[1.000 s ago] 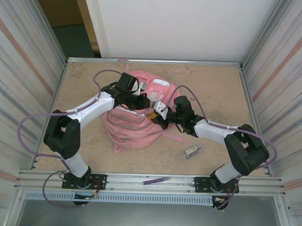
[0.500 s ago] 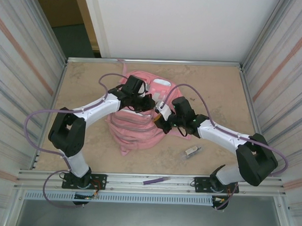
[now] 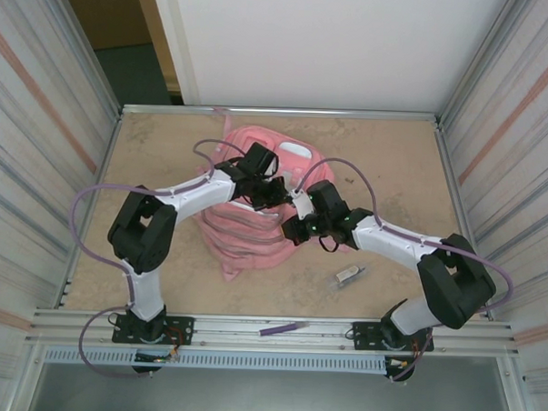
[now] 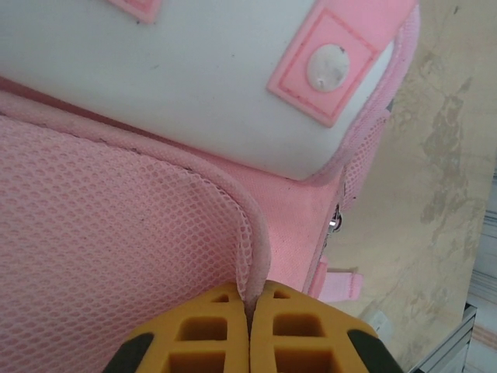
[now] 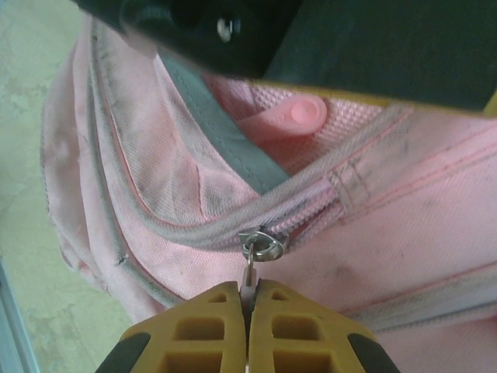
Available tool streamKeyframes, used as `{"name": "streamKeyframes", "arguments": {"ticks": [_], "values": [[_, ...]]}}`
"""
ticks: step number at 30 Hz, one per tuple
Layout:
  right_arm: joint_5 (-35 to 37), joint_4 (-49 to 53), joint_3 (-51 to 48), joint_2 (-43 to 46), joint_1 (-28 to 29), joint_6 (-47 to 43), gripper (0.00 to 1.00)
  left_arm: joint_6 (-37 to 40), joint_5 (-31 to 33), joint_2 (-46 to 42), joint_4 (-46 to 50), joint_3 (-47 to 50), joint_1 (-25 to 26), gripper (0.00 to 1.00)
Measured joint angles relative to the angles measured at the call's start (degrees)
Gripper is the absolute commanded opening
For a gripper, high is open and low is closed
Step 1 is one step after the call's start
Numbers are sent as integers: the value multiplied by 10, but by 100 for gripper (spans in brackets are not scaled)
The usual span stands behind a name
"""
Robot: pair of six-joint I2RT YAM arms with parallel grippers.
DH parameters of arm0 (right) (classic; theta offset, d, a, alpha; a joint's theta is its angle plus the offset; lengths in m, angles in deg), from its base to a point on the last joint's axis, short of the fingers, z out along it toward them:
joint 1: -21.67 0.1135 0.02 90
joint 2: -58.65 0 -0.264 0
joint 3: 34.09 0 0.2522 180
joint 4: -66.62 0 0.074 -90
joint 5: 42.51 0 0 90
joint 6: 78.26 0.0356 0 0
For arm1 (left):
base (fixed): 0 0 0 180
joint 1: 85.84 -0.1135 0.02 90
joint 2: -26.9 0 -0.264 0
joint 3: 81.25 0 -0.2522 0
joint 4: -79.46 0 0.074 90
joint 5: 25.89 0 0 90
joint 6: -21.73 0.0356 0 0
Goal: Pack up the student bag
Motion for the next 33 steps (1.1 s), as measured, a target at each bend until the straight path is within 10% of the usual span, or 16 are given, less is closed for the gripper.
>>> {"name": "streamKeyframes", "arguments": {"ticks": [14, 27, 33], "values": [[0, 69, 5, 49, -1, -181, 0, 19, 19, -25, -30, -10, 9, 0], [87, -65, -10, -9, 82, 37, 0, -50, 47, 49, -45, -59, 21, 0], [87, -107, -45, -11, 75, 74, 0, -45, 80, 56, -107, -59, 22, 28]]}}
